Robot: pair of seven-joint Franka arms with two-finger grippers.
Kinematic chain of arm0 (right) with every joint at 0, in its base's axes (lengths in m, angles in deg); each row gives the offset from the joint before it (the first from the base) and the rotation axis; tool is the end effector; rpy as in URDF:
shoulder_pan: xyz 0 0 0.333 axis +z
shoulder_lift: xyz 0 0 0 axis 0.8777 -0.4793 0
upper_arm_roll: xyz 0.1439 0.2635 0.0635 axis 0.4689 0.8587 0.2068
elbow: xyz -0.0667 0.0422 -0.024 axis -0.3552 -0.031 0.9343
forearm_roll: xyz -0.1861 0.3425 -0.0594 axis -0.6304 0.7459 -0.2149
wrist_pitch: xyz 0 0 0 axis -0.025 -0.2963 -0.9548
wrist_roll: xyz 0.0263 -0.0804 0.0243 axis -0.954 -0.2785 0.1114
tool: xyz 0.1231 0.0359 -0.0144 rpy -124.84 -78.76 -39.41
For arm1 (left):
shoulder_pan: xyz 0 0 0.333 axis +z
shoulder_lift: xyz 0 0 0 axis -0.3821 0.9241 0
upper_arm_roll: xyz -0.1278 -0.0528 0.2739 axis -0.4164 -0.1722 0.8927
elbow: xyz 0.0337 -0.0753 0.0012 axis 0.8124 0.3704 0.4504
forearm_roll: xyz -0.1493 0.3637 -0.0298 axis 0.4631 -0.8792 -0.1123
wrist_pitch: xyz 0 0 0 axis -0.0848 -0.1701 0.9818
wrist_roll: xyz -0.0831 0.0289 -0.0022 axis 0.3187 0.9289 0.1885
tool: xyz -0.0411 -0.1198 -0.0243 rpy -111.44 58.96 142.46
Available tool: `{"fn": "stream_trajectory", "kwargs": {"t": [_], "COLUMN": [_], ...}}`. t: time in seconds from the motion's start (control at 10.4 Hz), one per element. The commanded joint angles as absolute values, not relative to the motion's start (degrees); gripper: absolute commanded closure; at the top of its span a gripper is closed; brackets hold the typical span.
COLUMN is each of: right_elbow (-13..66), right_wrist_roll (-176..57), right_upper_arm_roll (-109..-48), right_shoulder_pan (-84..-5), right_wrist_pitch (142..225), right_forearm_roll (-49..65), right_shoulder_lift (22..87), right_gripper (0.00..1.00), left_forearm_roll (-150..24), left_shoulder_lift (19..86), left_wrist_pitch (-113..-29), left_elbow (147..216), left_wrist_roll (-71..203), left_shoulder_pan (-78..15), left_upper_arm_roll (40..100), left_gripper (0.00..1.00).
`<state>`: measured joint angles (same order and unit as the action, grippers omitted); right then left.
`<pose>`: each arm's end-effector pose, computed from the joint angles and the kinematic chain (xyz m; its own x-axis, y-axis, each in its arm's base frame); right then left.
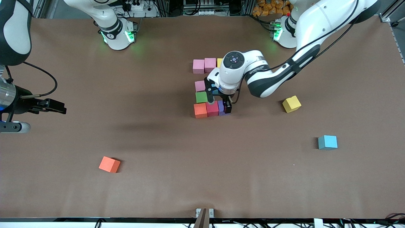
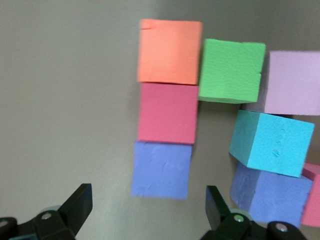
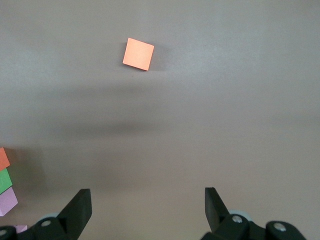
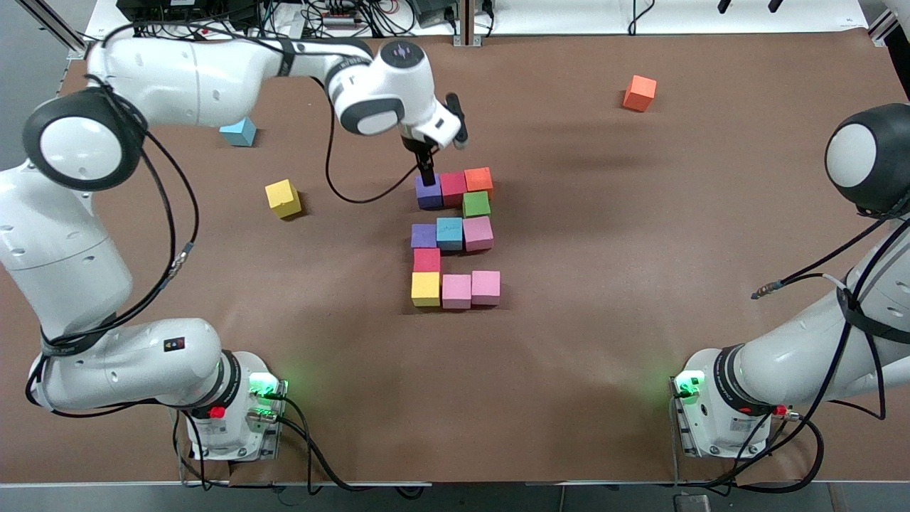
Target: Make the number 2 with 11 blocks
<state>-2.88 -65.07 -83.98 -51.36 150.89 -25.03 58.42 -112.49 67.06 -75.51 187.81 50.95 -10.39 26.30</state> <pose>0.6366 0.0170 0.5464 0.9937 -0.0164 -0.1105 -0.0170 -0.9998 -0.0041 0.4678 -0.4212 0.2753 0.2636 -0.9642 0.0305 -0.9646 -0.2635 0.0061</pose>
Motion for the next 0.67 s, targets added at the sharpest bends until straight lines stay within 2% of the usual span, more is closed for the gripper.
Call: {"fn": "stream_trajectory", "kwargs": {"t": [0.0,0.29,0.38,0.58], "right_elbow": [-2.4,-2.5,-2.6,-2.6], "right_wrist_roll": [-65.6,-65.7,-65.7,-65.6], "right_upper_arm_roll": [-83.4,-83.4,-83.4,-83.4], "right_shoulder_pan": [-51.5,-51.6,-51.5,-51.5], "right_wrist_pitch": [150.5,150.6,150.6,150.6], "right_forearm_roll": [-25.5,-25.7,-25.6,-25.5], "right_shoulder_lift": [59.4,59.3,59.3,59.4], "right_gripper": [0.00,0.00,0.00,0.00], "left_forearm_roll": [-106.2,-102.5,-102.9,-103.0], "left_shoulder_lift": [61.5,61.1,60.1,55.7], "left_wrist_pitch": [-63.5,-47.6,-44.3,-43.8], "left_elbow": [179.8,164.9,162.5,162.1], "left_wrist_roll": [55.7,56.5,56.5,56.5], "left_shoulder_pan": [-10.4,-9.4,-8.1,-2.5], "left_upper_arm_roll": [25.2,25.4,25.5,25.7], "left_gripper": [0.00,0.00,0.00,0.00]}}
